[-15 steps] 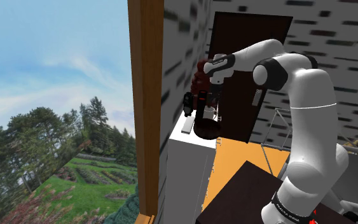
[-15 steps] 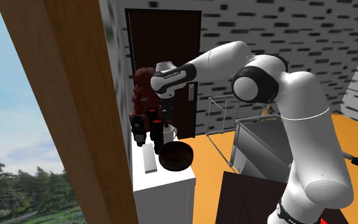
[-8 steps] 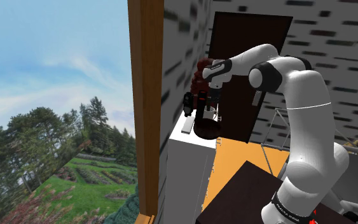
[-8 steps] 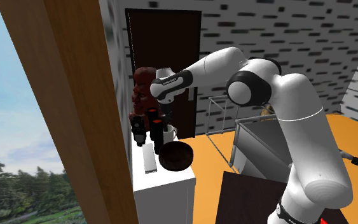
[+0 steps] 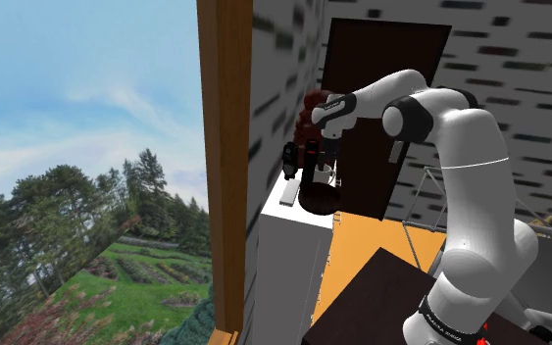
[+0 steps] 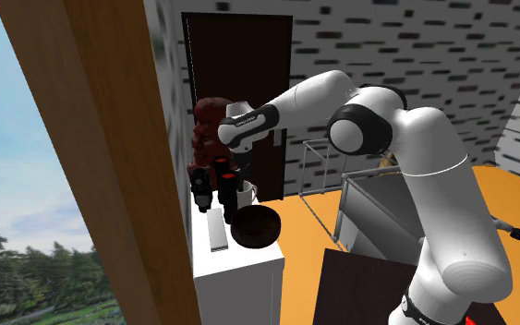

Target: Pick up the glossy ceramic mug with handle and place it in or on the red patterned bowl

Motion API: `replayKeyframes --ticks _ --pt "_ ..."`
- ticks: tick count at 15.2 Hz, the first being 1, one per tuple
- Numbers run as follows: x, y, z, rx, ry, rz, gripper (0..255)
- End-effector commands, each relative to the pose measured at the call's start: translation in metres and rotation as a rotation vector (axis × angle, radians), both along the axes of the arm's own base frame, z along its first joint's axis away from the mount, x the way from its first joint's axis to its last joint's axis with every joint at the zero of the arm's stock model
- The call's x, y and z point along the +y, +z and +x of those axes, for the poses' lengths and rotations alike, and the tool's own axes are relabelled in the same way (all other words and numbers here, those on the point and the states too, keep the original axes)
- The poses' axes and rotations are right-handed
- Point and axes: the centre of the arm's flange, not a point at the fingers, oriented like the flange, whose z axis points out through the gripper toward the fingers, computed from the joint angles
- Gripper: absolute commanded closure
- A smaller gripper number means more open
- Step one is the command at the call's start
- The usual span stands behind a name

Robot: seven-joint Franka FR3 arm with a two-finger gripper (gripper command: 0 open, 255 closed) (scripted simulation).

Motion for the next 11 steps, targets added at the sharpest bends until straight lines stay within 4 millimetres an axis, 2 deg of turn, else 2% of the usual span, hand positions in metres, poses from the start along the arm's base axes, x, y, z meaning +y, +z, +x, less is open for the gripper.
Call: replayKeyframes --ticks 1,2,11 --pt "0.0004 -0.0044 -0.0007 0.008 0.0 0.003 0" --pt "0.0008 -0.0048 -0.0005 0.008 0.0 0.003 255" --pt "0.0005 -0.0045 -0.0008 0.008 0.0 0.003 255"
